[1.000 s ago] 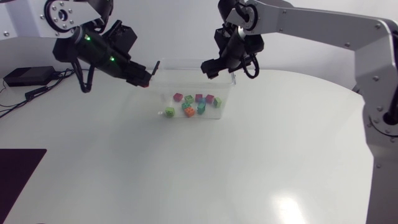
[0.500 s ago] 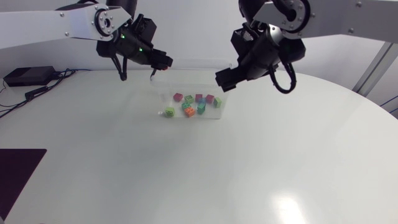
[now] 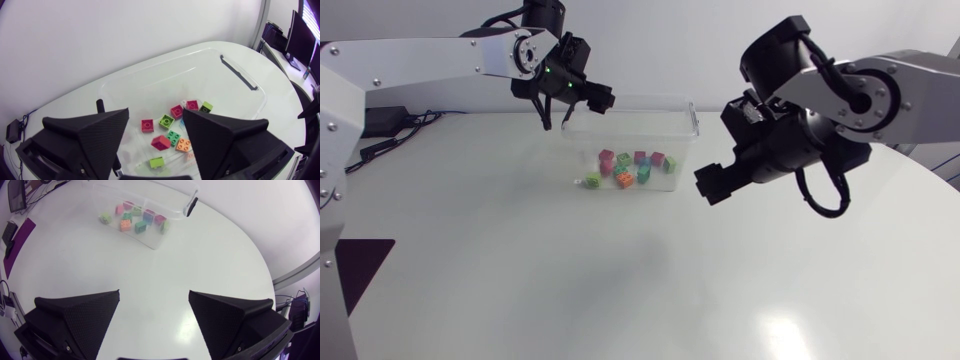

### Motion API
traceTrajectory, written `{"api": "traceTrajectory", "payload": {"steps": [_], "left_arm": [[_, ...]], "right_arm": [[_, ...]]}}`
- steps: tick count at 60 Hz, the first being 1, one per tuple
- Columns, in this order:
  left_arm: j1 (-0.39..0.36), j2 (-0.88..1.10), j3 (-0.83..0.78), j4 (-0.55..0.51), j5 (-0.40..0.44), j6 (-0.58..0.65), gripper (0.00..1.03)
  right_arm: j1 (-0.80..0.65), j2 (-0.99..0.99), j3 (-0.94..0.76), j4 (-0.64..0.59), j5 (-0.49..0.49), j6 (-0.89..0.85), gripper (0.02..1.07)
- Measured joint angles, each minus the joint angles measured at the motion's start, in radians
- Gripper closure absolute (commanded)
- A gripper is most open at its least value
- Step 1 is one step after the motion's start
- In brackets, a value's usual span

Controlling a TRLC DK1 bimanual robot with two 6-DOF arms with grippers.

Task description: Place the duplo bricks in the container

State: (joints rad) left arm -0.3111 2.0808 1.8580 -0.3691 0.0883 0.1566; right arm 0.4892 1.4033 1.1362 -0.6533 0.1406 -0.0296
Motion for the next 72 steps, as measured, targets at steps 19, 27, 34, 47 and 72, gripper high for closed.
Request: {"api": "traceTrajectory", "payload": {"steps": [19, 27, 34, 47, 72], "left_arm": [[0.019, 0.001, -0.006, 0.028, -0.022, 0.000, 0.04], [0.075, -0.055, -0.087, 0.046, -0.023, 0.000, 0.04], [0.137, -0.169, -0.222, 0.104, -0.026, 0.000, 0.04], [0.241, -0.436, -0.450, 0.171, -0.034, 0.001, 0.04], [0.426, -0.851, -0.867, 0.299, -0.032, 0.024, 0.04]], "right_arm": [[-0.014, -0.142, -0.120, 0.007, 0.027, 0.000, 0.07], [-0.025, -0.193, -0.149, 0.008, 0.041, -0.001, 0.07], [-0.046, -0.235, -0.175, 0.011, 0.041, -0.008, 0.07], [-0.102, -0.302, -0.234, 0.037, 0.041, -0.031, 0.07], [-0.254, -0.450, -0.368, 0.116, 0.040, -0.076, 0.07]]}}
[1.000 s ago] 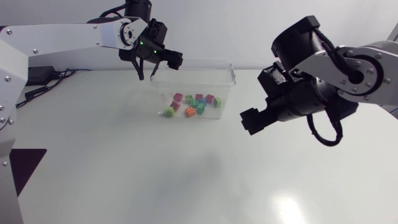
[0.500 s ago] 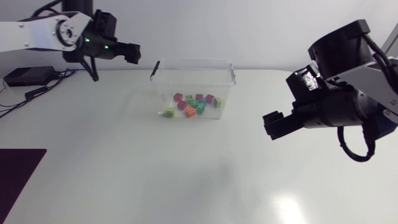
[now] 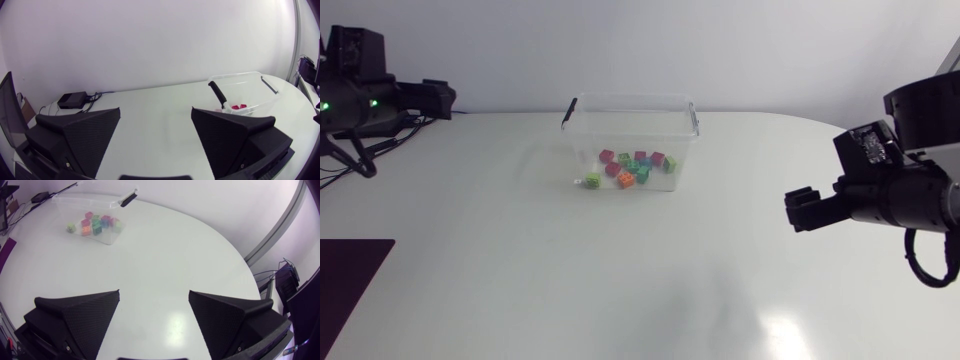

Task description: Place the duplo bricks in the container

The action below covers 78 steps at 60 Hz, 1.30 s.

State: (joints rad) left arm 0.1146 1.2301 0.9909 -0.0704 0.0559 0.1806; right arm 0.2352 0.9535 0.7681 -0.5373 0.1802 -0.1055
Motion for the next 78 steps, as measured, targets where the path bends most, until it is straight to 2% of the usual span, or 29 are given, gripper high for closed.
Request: {"api": "traceTrajectory", "payload": {"steps": [14, 21, 31, 47, 63, 78], "left_arm": [[0.124, -0.070, -0.177, 0.103, 0.085, 0.003, 0.04], [0.182, -0.081, -0.229, 0.135, 0.127, 0.003, 0.04], [0.228, -0.147, -0.310, 0.186, 0.146, 0.002, 0.04], [0.190, -0.314, -0.420, 0.212, 0.145, 0.002, 0.04], [0.068, -0.523, -0.522, 0.214, 0.043, 0.003, 0.04], [0.032, -0.684, -0.581, 0.195, 0.024, 0.007, 0.04]], "right_arm": [[-0.059, -0.074, -0.044, 0.062, 0.003, -0.004, 0.07], [-0.068, -0.129, -0.095, 0.098, 0.034, -0.012, 0.07], [-0.095, -0.239, -0.171, 0.100, 0.050, -0.020, 0.07], [-0.152, -0.369, -0.196, 0.104, 0.030, -0.056, 0.07], [-0.152, -0.454, -0.251, 0.140, 0.004, -0.090, 0.07], [-0.152, -0.536, -0.307, 0.181, 0.000, -0.130, 0.07]]}}
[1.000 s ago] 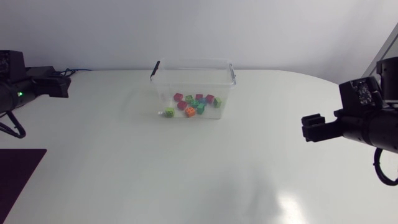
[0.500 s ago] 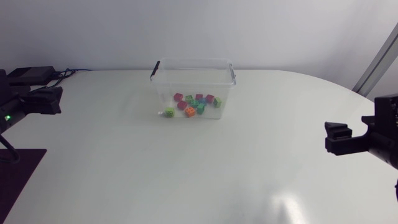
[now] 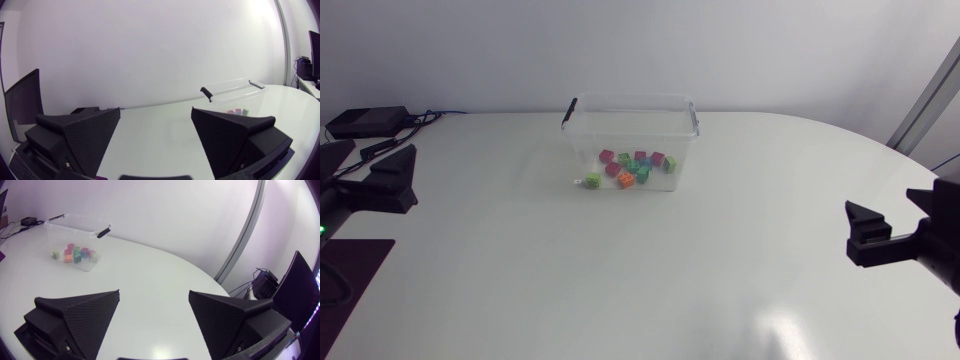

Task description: Place the duplo bricks in the container

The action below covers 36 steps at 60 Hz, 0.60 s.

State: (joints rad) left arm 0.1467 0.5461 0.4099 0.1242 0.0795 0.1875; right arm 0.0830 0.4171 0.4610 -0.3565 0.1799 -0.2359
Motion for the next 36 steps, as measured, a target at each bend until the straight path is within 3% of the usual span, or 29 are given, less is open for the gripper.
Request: {"api": "traceTrajectory", "payload": {"steps": [36], "left_arm": [[-0.081, -0.304, -0.216, -0.068, -0.038, -0.060, 0.04]], "right_arm": [[-0.041, -0.229, -0.242, 0.189, -0.098, 0.085, 0.07]]}}
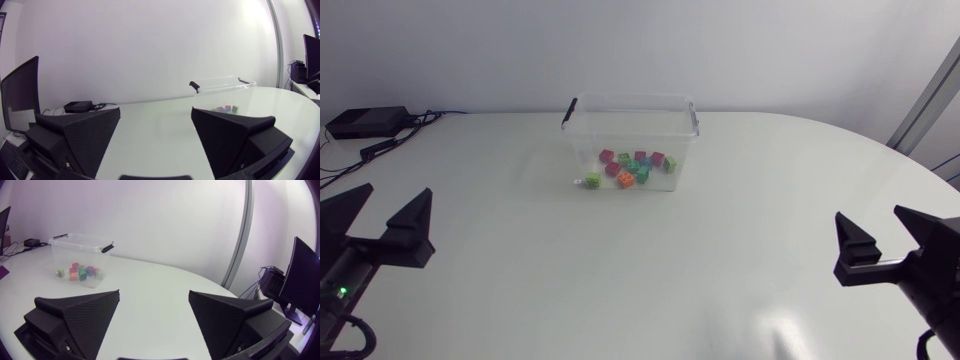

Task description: Place the duplo bricks in the container

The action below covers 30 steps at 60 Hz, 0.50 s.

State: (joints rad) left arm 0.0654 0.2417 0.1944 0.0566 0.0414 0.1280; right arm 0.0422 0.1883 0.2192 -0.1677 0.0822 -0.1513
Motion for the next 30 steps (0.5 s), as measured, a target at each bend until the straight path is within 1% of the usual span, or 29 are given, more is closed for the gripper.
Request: {"api": "traceTrajectory", "payload": {"steps": [24, 30], "left_arm": [[-0.054, -0.210, -0.156, -0.053, -0.031, -0.087, 0.04], [-0.058, -0.230, -0.175, -0.060, -0.032, -0.100, 0.04]], "right_arm": [[-0.032, -0.163, -0.177, 0.142, -0.072, 0.108, 0.07], [-0.037, -0.178, -0.197, 0.147, -0.079, 0.123, 0.07]]}}
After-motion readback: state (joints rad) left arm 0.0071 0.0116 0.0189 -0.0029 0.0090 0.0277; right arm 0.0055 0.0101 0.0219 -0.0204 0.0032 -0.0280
